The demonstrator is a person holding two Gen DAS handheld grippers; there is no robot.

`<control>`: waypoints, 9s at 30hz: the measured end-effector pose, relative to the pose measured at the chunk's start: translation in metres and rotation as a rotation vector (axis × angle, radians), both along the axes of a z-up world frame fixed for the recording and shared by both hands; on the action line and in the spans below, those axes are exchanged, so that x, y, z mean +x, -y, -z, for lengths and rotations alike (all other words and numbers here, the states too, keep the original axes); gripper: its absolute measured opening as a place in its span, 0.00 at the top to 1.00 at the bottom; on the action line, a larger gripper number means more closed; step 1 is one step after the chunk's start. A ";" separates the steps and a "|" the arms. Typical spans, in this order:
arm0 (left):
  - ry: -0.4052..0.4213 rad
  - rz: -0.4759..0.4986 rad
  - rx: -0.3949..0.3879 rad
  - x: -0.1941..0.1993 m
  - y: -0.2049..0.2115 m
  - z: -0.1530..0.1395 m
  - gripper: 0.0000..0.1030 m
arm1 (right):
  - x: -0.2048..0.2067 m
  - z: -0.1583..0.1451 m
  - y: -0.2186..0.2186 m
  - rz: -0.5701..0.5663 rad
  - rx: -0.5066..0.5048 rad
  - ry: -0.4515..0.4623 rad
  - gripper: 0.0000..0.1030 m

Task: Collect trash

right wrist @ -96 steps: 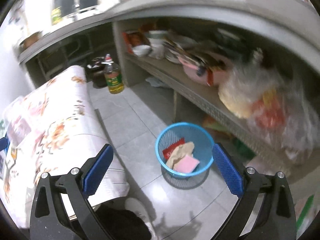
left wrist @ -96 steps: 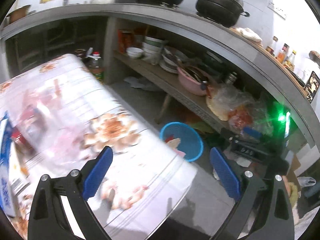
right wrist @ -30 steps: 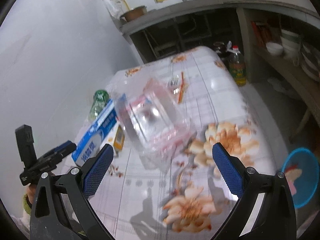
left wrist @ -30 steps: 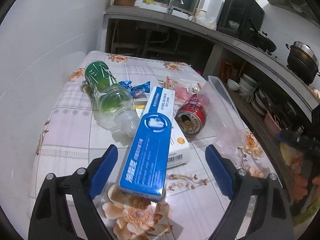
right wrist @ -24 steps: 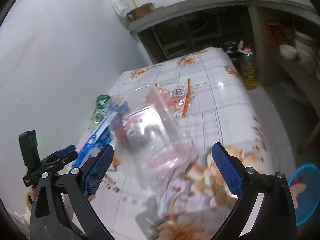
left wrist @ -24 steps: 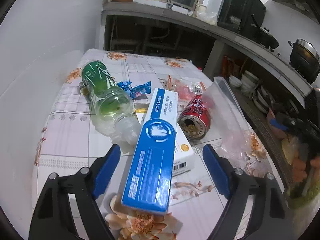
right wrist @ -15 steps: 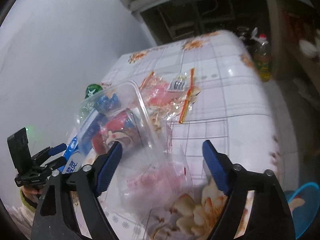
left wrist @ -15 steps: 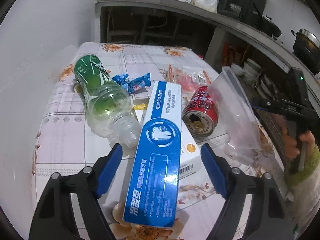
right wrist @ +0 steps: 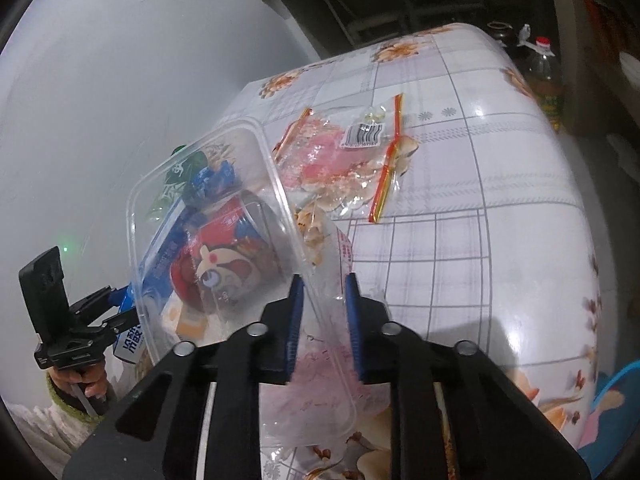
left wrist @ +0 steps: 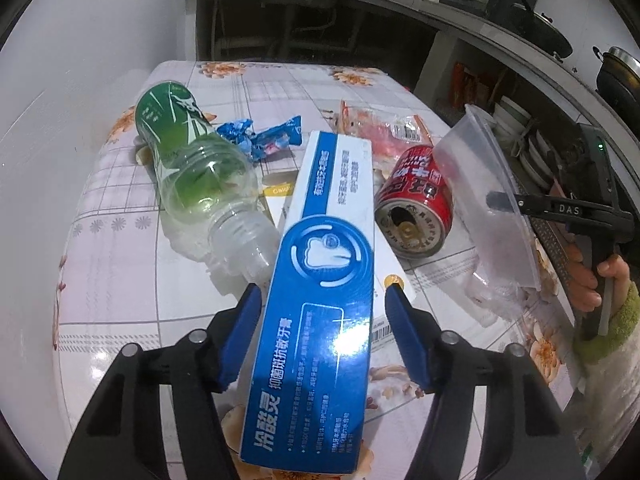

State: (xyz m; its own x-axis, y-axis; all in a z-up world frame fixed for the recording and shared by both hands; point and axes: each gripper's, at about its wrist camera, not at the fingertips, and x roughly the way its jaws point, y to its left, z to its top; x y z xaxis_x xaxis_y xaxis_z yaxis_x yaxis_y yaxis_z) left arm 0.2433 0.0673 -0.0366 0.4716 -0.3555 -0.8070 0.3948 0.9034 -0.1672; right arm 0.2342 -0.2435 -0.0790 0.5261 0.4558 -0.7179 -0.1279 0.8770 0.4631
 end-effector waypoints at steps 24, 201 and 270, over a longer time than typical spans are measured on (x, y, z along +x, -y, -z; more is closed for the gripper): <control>0.049 -0.025 -0.060 -0.015 -0.005 -0.004 0.57 | -0.041 -0.018 0.020 0.167 0.092 -0.007 0.97; 0.128 0.456 0.097 -0.133 0.159 0.039 0.73 | 0.136 -0.001 0.000 0.209 -0.082 -0.251 0.44; 0.072 0.490 0.000 -0.129 0.186 0.042 0.77 | -0.208 0.016 0.073 0.315 0.444 -0.108 0.63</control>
